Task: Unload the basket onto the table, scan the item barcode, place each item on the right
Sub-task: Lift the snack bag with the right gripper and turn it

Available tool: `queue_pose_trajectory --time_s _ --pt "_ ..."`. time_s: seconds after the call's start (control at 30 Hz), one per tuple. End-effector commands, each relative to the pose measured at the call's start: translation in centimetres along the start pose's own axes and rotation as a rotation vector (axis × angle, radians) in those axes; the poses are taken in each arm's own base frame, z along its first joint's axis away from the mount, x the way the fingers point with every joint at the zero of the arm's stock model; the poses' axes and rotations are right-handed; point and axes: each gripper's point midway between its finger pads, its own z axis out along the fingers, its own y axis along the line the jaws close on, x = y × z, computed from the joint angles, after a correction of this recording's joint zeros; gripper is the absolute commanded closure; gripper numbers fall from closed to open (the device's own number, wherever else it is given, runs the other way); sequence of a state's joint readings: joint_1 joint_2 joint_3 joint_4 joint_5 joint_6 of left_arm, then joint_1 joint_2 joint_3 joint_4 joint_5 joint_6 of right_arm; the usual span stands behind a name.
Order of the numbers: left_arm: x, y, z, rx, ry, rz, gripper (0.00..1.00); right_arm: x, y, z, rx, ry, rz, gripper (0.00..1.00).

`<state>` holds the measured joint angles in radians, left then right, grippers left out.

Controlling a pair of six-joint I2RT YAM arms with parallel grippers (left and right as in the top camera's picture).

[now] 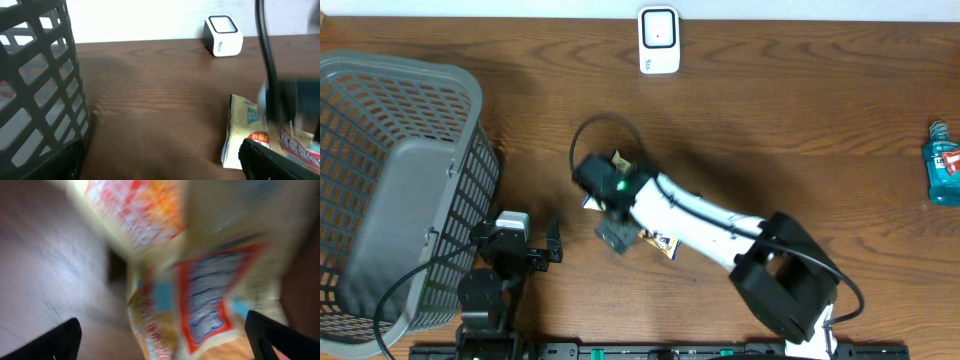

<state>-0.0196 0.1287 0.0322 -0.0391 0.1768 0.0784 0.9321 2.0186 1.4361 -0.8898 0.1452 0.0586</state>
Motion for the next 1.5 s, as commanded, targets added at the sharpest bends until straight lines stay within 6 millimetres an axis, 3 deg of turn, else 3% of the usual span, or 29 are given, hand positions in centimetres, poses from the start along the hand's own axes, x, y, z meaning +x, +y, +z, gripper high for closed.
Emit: queue_pose_trajectory --time_s 0.0,0.1,0.17,0.27,0.4,0.43,0.47,0.57,0.6,0.67,0.77,0.97,1.07,1.3,1.47 --pt "1.6 0.1 0.2 -0.003 0.037 -0.009 0.02 1.9 -1.2 1.8 0.147 0.032 -0.173 0.01" --pt "1.6 0.1 0.2 -0.003 0.037 -0.009 0.02 2.1 -3.8 2.9 0.332 -0.005 -0.177 0.01" --pt "1.6 0.1 0.2 -0.003 0.037 -0.009 0.02 2.3 -4.3 3.6 0.354 -0.011 -0.215 0.01" --pt "1.6 0.1 0.2 -0.003 0.037 -0.009 0.02 3.1 -4.4 4.5 0.303 0.013 -0.239 0.01" --pt "1.6 0.1 0.2 -0.003 0.037 -0.009 0.02 4.5 -2.8 5.6 0.108 0.061 -0.260 0.01" --pt "1.6 0.1 0.2 -0.003 0.037 -0.009 0.02 5.2 -2.4 5.8 0.048 0.084 -0.247 0.07" --pt "1.6 0.1 0.2 -0.003 0.037 -0.009 0.02 6.2 -1.9 6.1 -0.021 0.119 -0.231 0.34" --pt "1.6 0.1 0.2 -0.003 0.037 -0.009 0.02 7.4 -0.6 5.9 -0.160 0.153 -0.195 0.89" --pt "1.6 0.1 0.2 -0.003 0.037 -0.009 0.02 7.4 -0.2 5.7 -0.209 0.155 -0.176 0.99" --pt "1.6 0.1 0.2 -0.003 0.037 -0.009 0.02 7.1 0.1 5.3 -0.270 0.145 -0.149 0.99" --pt "1.6 0.1 0.2 -0.003 0.037 -0.009 0.02 5.8 0.8 3.1 -0.445 0.100 -0.137 0.99" --pt "1.6 0.1 0.2 -0.003 0.037 -0.009 0.02 4.1 2.1 -7.0 -0.965 -0.137 -0.281 0.99" --pt "1.6 0.1 0.2 -0.003 0.037 -0.009 0.02 4.0 1.7 -10.3 -1.124 -0.283 -0.324 0.99" --pt "1.6 0.1 0.2 -0.003 0.037 -0.009 0.02 5.4 -0.1 -15.2 -1.270 -0.577 -0.423 0.99" --pt "1.6 0.1 0.2 -0.003 0.037 -0.009 0.02 4.9 -0.7 -16.1 -1.272 -0.685 -0.430 0.99"
